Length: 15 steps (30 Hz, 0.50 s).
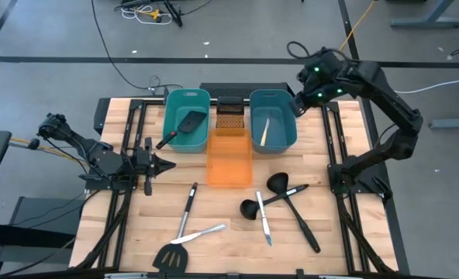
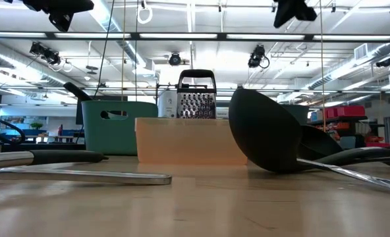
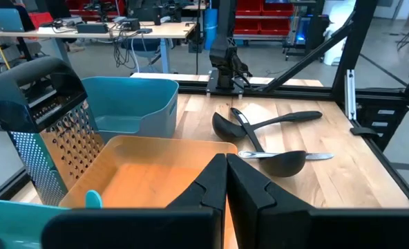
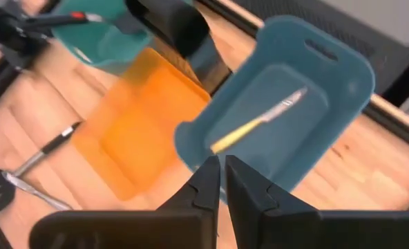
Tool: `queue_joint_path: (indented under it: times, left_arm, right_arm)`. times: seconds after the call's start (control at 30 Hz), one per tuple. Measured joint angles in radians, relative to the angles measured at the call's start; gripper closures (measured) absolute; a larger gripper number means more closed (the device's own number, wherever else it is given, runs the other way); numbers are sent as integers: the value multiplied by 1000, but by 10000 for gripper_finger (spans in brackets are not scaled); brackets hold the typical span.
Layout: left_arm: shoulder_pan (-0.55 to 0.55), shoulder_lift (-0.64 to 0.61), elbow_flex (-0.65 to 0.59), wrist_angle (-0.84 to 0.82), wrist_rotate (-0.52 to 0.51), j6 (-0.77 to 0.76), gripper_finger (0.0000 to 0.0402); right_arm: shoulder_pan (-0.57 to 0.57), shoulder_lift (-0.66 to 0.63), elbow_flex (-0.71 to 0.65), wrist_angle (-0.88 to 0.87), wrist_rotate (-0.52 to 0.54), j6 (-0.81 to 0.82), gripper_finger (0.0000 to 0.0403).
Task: Pick & Place Kitchen Items
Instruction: Put the left black ladle into the orange bin
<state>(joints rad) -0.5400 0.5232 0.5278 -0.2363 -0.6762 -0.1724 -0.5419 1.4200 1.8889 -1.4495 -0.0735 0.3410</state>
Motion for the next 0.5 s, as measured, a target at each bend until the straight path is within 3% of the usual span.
queue_joint_path:
  times: [0.17,0.3,0.5]
  left_arm:
    - [0,0,0,0,0,-8,386]
    - [0,0,0,0,0,-7,386]
    - [0,0,0,0,-2,-2,386]
  right_arm:
    - [65,0,34,32,10,-80,369]
    - [143,-11,-24,103,63,-151,381]
    - [241,-117,-245,508,28,-225,394]
